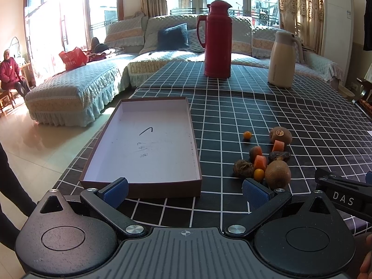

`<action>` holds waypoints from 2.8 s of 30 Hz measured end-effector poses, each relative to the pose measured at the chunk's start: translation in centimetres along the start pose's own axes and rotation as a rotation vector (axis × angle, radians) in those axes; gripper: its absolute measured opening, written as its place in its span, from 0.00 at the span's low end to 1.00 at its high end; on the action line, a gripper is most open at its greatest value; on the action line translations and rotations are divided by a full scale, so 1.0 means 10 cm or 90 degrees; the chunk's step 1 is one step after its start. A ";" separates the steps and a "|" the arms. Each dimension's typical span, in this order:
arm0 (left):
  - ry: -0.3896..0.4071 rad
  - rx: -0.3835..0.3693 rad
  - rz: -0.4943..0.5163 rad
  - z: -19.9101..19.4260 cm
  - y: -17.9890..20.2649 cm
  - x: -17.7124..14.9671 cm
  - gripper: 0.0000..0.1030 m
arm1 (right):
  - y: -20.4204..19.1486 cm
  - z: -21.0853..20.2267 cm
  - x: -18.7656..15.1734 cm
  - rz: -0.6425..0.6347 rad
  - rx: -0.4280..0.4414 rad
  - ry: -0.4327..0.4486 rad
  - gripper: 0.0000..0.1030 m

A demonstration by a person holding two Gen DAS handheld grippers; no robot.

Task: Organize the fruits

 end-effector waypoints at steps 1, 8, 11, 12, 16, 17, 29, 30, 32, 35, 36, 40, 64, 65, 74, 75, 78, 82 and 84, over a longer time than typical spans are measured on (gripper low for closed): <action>-0.001 -0.001 0.001 0.01 0.01 0.00 1.00 | 0.02 0.00 0.01 0.002 -0.002 0.000 1.00; -0.008 -0.019 0.021 0.12 0.14 -0.02 1.00 | 0.16 0.04 0.02 0.020 -0.015 0.000 1.00; -0.013 -0.027 0.032 0.17 0.22 -0.02 1.00 | 0.22 0.06 0.01 0.026 -0.022 -0.001 1.00; -0.014 -0.029 0.036 0.19 0.26 -0.02 1.00 | 0.25 0.06 0.01 0.030 -0.026 -0.001 1.00; -0.022 -0.046 0.063 0.29 0.45 -0.02 1.00 | 0.41 0.08 0.02 0.054 -0.042 0.006 1.00; -0.023 -0.052 0.070 0.31 0.51 -0.03 1.00 | 0.46 0.09 0.02 0.059 -0.047 0.007 1.00; -0.030 -0.132 0.171 0.55 1.32 -0.25 1.00 | 0.89 0.24 -0.09 0.104 -0.078 0.004 1.00; -0.028 -0.133 0.177 0.56 1.36 -0.26 1.00 | 0.92 0.25 -0.10 0.107 -0.078 0.005 1.00; -0.028 -0.141 0.182 0.58 1.43 -0.29 1.00 | 0.98 0.27 -0.12 0.114 -0.079 0.007 1.00; -0.026 -0.140 0.182 0.64 1.51 -0.29 1.00 | 1.04 0.28 -0.14 0.134 -0.064 0.000 1.00; -0.026 -0.140 0.181 0.66 1.53 -0.29 1.00 | 1.05 0.29 -0.14 0.137 -0.061 -0.001 1.00; -0.027 -0.147 0.177 0.74 1.61 -0.30 1.00 | 1.10 0.29 -0.16 0.150 -0.053 -0.004 1.00; -0.007 -0.165 0.162 0.96 1.74 -0.42 0.20 | 1.26 0.32 -0.21 0.201 -0.021 -0.010 1.00; -0.006 -0.166 0.160 0.97 1.74 -0.42 0.20 | 1.26 0.32 -0.20 0.201 -0.020 -0.011 1.00; 0.049 -0.142 0.123 0.76 1.45 -0.23 0.20 | 1.20 0.34 -0.19 0.186 -0.018 -0.014 1.00; 0.063 -0.131 0.113 0.72 1.34 -0.14 0.20 | 1.19 0.34 -0.19 0.185 -0.016 -0.015 1.00; 0.091 -0.083 0.068 0.67 0.91 0.15 0.20 | 1.12 0.37 -0.17 0.174 -0.011 -0.020 1.00; 0.105 0.008 0.014 0.81 0.24 0.48 0.20 | 0.97 0.44 -0.15 0.155 0.004 -0.030 1.00; 0.086 0.043 -0.022 0.97 -0.09 0.61 0.20 | 0.88 0.48 -0.15 0.149 0.015 -0.036 1.00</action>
Point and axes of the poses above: each gripper's, at about its wrist camera, not at the fingertips, and z roughly the way its jaws point, y to its right, x to its top, the point moved 6 cm from there along z, roughly the way its jaws point, and after that the axes turned 12 degrees about -y, right-handed, at the moved point
